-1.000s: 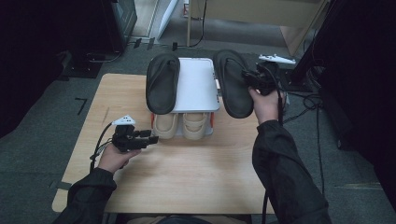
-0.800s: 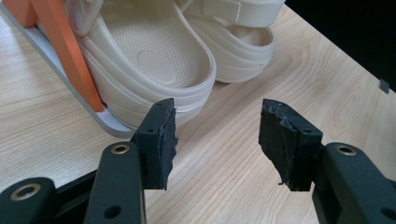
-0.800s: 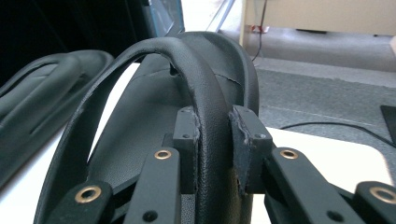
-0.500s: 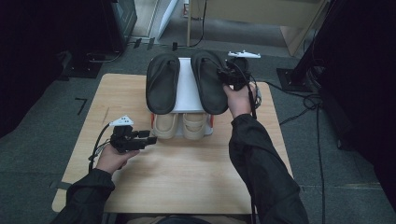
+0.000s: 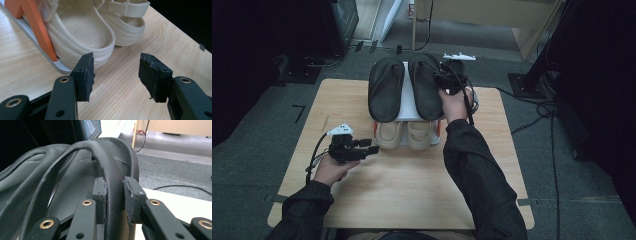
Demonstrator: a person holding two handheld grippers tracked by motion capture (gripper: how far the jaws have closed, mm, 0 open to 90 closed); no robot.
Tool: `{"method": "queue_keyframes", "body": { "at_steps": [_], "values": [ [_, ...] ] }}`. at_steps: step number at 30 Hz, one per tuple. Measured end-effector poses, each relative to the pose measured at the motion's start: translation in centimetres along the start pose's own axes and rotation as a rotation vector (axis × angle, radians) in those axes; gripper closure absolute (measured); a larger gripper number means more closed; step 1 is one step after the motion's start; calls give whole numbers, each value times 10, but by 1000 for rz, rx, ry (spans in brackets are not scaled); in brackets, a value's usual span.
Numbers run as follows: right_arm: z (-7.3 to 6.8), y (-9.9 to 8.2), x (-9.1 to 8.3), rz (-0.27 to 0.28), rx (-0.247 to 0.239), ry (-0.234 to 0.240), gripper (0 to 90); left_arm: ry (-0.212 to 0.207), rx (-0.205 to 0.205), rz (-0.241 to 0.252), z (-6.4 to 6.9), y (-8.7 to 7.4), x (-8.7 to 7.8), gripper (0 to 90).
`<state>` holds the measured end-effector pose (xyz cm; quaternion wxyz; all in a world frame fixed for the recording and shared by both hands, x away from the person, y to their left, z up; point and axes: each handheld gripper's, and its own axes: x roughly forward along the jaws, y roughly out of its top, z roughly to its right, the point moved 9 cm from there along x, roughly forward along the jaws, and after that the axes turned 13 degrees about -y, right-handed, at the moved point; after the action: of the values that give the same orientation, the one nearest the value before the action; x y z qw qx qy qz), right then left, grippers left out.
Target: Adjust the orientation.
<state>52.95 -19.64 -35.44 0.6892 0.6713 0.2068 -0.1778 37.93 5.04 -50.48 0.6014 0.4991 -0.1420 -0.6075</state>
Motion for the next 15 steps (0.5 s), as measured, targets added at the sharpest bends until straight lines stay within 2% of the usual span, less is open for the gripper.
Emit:
{"method": "queue_keyframes", "body": {
  "at_steps": [7,15],
  "values": [
    [-7,-3,4,-16,17,3,726,-1,2,1,1,0,0,460],
    [-12,-7,7,-19,13,3,723,0,3,4,0,0,-2,460]
  ]
}}
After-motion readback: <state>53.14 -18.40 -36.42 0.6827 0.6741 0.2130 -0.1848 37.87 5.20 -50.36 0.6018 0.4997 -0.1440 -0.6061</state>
